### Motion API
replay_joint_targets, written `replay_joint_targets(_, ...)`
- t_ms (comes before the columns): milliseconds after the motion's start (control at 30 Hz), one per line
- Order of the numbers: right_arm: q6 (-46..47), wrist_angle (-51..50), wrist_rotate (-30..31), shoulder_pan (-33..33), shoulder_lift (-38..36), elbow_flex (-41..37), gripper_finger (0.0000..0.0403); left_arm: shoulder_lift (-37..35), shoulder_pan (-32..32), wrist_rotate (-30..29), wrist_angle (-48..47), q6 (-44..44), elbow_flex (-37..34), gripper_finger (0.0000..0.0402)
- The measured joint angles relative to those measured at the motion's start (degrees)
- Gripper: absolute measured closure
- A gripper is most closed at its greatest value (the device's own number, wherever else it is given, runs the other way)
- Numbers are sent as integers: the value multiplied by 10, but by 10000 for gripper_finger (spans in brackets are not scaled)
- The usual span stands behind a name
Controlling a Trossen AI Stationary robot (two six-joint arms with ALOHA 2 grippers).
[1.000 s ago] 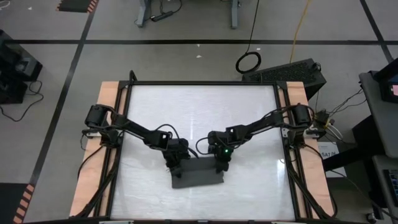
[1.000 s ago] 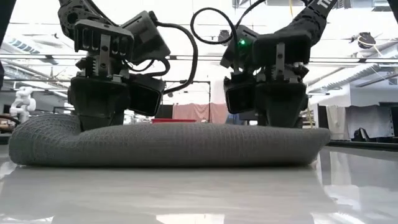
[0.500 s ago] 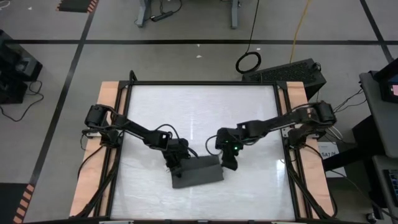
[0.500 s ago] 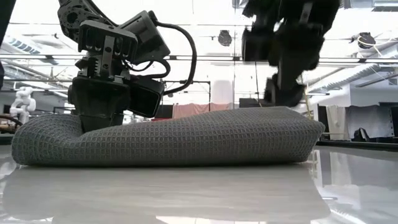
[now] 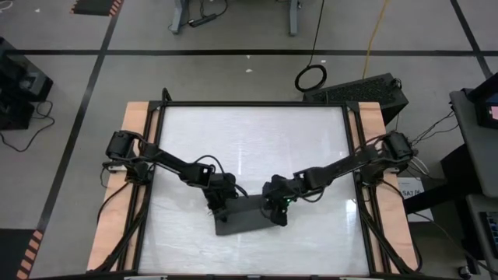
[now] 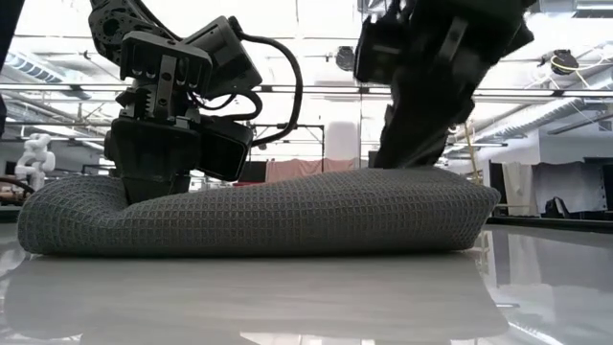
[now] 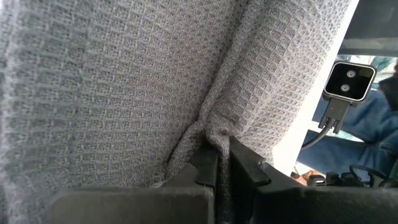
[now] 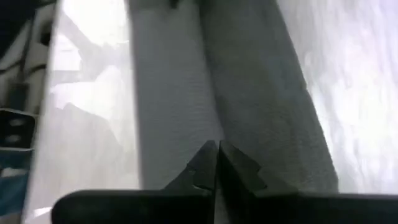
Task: Roll towel
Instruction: Roll the gray towel
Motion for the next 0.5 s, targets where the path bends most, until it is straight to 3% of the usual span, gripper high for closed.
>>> replay_joint_targets(333, 27, 80, 1, 0, 91, 0, 400, -7, 0, 5, 1, -9, 0, 381)
replay_joint_targets(500, 30, 98, 4, 1, 102, 0, 402, -32, 0, 9, -15, -17, -3, 337)
